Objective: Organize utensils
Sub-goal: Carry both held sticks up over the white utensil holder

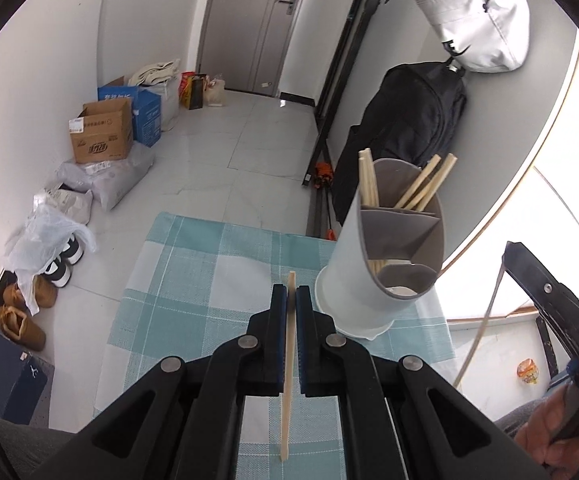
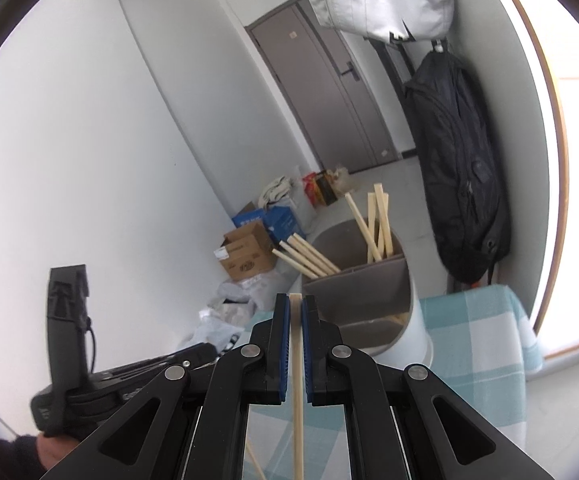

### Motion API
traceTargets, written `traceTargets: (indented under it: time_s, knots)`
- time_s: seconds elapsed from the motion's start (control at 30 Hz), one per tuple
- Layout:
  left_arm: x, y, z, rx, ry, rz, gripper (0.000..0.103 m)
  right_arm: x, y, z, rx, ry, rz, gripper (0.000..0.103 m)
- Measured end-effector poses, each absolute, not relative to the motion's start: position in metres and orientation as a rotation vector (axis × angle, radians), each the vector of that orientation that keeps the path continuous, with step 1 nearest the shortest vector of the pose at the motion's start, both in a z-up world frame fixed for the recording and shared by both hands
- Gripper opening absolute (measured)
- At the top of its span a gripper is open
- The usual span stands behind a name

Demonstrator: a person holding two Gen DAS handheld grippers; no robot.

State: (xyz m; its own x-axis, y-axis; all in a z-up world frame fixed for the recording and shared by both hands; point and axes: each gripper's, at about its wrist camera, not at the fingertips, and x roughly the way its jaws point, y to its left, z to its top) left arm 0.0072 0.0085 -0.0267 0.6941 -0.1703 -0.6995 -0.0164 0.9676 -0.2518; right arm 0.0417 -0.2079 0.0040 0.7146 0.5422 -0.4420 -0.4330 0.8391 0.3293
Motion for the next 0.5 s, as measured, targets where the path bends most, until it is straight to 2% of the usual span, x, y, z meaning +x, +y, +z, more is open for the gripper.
traceTargets:
  time_s: [0.5]
  knots:
    - [0.006,-0.006,0.016,-0.208,0.735,-0.19,0.0,0.05,-0.209,0.033,0.201,0.482,0.487,0.005]
